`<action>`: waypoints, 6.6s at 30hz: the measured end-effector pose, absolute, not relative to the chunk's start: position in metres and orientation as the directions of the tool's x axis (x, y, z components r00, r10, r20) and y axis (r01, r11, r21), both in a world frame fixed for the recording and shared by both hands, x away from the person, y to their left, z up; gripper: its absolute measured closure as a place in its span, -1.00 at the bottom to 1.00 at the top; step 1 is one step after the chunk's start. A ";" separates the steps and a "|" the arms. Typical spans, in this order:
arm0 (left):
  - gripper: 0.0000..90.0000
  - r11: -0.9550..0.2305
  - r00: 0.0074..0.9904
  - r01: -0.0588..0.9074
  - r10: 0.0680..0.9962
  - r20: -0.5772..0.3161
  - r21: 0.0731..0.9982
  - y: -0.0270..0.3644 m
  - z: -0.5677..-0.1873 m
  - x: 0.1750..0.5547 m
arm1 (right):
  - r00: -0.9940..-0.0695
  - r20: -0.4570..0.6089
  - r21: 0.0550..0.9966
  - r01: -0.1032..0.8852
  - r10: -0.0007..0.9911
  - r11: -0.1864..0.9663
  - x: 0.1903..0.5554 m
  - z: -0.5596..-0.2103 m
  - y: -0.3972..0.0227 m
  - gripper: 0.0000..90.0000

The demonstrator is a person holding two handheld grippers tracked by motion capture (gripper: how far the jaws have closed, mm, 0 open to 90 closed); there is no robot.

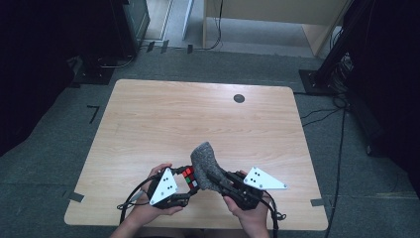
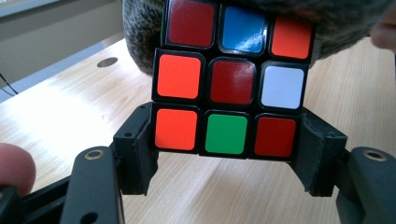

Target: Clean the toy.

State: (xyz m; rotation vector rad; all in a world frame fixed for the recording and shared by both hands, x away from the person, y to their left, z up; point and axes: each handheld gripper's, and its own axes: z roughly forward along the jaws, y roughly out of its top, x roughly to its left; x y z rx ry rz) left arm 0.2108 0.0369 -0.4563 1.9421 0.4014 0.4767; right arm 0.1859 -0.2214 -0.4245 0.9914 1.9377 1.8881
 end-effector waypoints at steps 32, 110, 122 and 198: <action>-0.24 -0.407 0.849 0.063 0.501 0.165 0.911 0.039 -0.453 0.212 | -0.649 0.308 0.937 0.332 0.695 -0.105 0.194 -0.431 -0.234 0.66; -0.23 -0.109 0.880 0.100 0.474 -0.036 0.989 0.064 -0.425 0.214 | -0.666 0.401 0.894 0.435 0.629 -0.109 0.193 -0.452 -0.217 0.66; -0.23 -0.116 0.873 0.105 0.486 -0.036 0.988 0.065 -0.427 0.216 | -0.667 0.479 0.857 0.496 0.570 -0.140 0.196 -0.454 -0.217 0.67; -0.23 -0.075 0.858 0.146 0.505 -0.088 0.986 0.063 -0.427 0.215 | -0.663 0.454 0.877 0.452 0.595 -0.164 0.195 -0.453 -0.214 0.67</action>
